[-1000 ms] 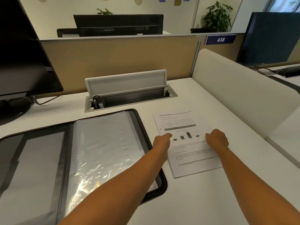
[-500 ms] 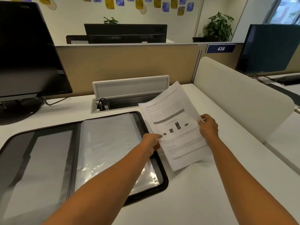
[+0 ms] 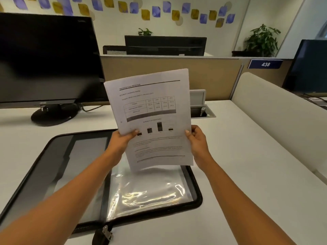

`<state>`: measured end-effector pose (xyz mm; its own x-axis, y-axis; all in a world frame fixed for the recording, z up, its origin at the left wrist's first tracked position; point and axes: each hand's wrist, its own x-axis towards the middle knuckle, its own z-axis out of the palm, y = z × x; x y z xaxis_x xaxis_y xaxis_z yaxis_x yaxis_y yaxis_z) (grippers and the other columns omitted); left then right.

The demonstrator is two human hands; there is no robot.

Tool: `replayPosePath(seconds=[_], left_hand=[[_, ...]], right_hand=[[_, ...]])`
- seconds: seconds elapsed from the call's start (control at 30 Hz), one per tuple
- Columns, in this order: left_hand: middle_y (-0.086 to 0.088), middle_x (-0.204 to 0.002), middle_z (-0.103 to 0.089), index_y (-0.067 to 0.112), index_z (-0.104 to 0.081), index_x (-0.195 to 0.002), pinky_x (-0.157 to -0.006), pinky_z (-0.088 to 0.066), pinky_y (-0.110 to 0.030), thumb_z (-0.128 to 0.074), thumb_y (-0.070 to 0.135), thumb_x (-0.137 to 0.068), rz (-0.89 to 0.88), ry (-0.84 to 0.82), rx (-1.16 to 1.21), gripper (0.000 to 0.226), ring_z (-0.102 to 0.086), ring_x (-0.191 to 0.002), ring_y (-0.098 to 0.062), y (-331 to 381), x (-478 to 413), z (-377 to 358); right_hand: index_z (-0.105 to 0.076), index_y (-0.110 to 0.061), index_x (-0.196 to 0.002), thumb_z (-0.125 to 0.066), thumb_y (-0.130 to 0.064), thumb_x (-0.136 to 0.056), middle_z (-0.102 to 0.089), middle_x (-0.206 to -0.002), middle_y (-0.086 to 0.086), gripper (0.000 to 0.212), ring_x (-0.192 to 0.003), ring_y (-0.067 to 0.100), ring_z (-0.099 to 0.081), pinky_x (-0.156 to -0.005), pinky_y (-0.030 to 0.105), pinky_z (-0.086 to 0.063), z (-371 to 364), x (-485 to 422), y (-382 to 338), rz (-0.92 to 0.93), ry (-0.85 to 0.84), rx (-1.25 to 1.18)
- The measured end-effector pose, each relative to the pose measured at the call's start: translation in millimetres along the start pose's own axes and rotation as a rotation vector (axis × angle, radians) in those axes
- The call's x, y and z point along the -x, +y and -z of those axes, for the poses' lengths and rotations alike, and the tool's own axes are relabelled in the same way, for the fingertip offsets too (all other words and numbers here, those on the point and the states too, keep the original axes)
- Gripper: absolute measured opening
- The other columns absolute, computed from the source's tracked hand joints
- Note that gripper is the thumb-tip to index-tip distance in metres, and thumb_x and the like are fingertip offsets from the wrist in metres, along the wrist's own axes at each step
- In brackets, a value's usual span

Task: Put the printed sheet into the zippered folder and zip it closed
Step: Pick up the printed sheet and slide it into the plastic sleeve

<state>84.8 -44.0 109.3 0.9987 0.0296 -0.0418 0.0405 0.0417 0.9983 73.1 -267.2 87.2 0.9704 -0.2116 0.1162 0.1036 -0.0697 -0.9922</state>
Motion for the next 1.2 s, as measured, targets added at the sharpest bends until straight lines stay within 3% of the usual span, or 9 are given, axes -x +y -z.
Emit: replayPosePath(seconds=[0.1,0.2,0.3,0.43,0.67,0.8,1.0,1.2], left_hand=[[-0.006,-0.102,-0.065,0.018,-0.060,-0.098,-0.082,-0.051,-0.044,-0.060,0.011,-0.084,-0.074,0.037,0.010,0.015,-0.062,-0.095,-0.023,6.4,6.7,23.3],[0.003,-0.091,-0.068,0.025,-0.061,-0.089,-0.069,-0.052,-0.032,-0.062,0.014,-0.082,-0.125,0.065,0.000,0.013,-0.065,-0.084,-0.013,7.7,10.0,41.4],[0.006,-0.087,-0.070,0.025,-0.064,-0.086,-0.063,-0.052,-0.025,-0.068,0.017,-0.075,-0.127,0.043,-0.039,0.014,-0.069,-0.075,-0.007,1.1,13.1,52.5],[0.002,-0.090,-0.069,0.024,-0.064,-0.088,-0.069,-0.054,-0.033,-0.067,0.018,-0.078,-0.092,0.052,-0.027,0.012,-0.066,-0.086,-0.016,-14.2,14.6,51.9],[0.009,-0.077,-0.073,0.028,-0.066,-0.083,-0.053,-0.054,-0.019,-0.066,0.024,-0.078,-0.138,0.092,0.024,0.007,-0.070,-0.073,-0.009,-14.9,14.1,53.8],[0.006,-0.085,-0.070,0.024,-0.066,-0.092,-0.053,-0.054,-0.018,-0.065,0.019,-0.080,-0.123,0.096,0.017,0.012,-0.068,-0.075,-0.008,-26.5,16.1,53.1],[0.006,-0.090,-0.068,0.032,-0.063,-0.087,-0.061,-0.051,-0.025,-0.062,0.019,-0.083,-0.126,0.088,0.057,0.013,-0.064,-0.084,-0.012,-30.5,12.7,55.0],[0.003,-0.092,-0.067,0.024,-0.062,-0.096,-0.067,-0.050,-0.026,-0.061,0.018,-0.085,-0.016,0.002,-0.010,0.013,-0.063,-0.087,-0.015,-44.0,6.2,62.3]], right_hand=[[-0.048,-0.028,-0.089,-0.041,-0.024,-0.096,-0.061,-0.094,-0.004,0.010,-0.089,0.019,-0.060,-0.076,0.031,-0.053,-26.5,3.3,1.4,0.004,-0.034,-0.052],[-0.050,-0.031,-0.094,-0.047,-0.029,-0.092,-0.064,-0.099,-0.006,0.004,-0.090,0.018,-0.063,-0.079,0.036,-0.057,-42.6,5.7,3.4,0.005,-0.111,-0.098],[-0.052,-0.035,-0.106,-0.056,-0.032,-0.086,-0.065,-0.101,-0.012,0.020,-0.087,0.012,-0.066,-0.067,0.024,-0.059,-52.6,11.2,7.5,0.001,-0.154,-0.143],[-0.054,-0.029,-0.107,-0.057,-0.029,-0.086,-0.066,-0.099,-0.008,0.021,-0.088,0.015,-0.065,-0.068,0.028,-0.059,-60.3,14.9,13.0,-0.062,-0.130,-0.148],[-0.055,-0.023,-0.112,-0.059,-0.031,-0.084,-0.067,-0.098,-0.007,0.029,-0.086,0.017,-0.065,-0.066,0.025,-0.058,-61.8,14.0,10.5,-0.050,-0.113,-0.136],[-0.057,-0.026,-0.109,-0.059,-0.029,-0.084,-0.067,-0.097,-0.005,0.025,-0.088,0.021,-0.064,-0.069,0.029,-0.057,-63.3,19.0,19.4,-0.086,-0.129,-0.134],[-0.057,-0.031,-0.104,-0.058,-0.029,-0.086,-0.066,-0.094,-0.009,0.018,-0.083,0.016,-0.064,-0.057,0.020,-0.056,-64.8,14.0,17.0,-0.087,-0.131,-0.122],[-0.053,-0.034,-0.103,-0.052,-0.030,-0.089,-0.064,-0.099,-0.006,0.015,-0.089,0.020,-0.062,-0.071,0.031,-0.054,-67.6,12.9,21.6,-0.119,-0.091,-0.078]])
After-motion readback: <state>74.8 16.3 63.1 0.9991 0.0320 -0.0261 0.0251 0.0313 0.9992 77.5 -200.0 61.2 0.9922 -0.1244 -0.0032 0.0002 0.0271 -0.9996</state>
